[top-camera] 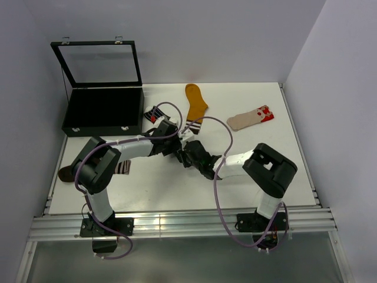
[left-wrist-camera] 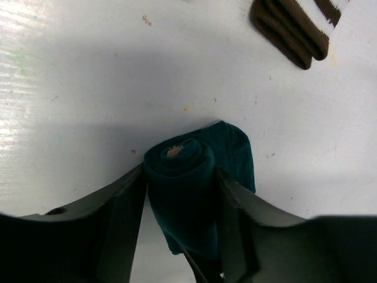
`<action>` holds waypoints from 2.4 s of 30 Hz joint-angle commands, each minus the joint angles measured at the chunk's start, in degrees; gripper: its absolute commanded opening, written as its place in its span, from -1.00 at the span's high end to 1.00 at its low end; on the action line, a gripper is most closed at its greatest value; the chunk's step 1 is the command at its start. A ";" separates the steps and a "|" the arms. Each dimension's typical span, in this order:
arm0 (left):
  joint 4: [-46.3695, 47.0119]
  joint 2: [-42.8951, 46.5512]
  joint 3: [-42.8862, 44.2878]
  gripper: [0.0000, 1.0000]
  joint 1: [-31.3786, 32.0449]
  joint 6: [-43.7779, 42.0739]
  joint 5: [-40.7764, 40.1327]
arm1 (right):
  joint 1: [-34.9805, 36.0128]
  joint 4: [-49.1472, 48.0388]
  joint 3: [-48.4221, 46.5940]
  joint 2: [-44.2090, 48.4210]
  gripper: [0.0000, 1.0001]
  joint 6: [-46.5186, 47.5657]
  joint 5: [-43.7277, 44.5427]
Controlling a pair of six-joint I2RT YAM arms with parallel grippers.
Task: Roll the socks
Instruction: Roll the sock at the center of the board.
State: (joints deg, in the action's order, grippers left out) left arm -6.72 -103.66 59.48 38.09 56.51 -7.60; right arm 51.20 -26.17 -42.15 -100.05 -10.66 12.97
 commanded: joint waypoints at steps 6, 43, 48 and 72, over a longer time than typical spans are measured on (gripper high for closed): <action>2.59 3.37 -4.11 -0.45 -0.12 2.46 1.44 | -11.46 -7.56 7.16 2.32 1.00 -14.82 -27.87; 2.42 -0.41 -3.50 0.53 -0.73 3.70 3.47 | -18.95 -1.46 7.00 5.71 0.06 -19.24 -29.19; 1.01 -0.84 -2.45 0.53 -0.65 2.64 3.38 | -12.54 5.25 4.89 12.59 -0.11 -9.41 -13.70; -0.57 -1.72 -0.68 0.53 -0.12 1.67 3.82 | 3.38 6.40 -2.58 0.31 -0.17 5.12 8.64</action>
State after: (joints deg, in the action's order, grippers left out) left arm -3.36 -103.68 58.35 37.74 60.20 -1.91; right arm 53.80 -19.66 -43.03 -97.01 -6.94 18.06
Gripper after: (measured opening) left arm 0.321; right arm 0.591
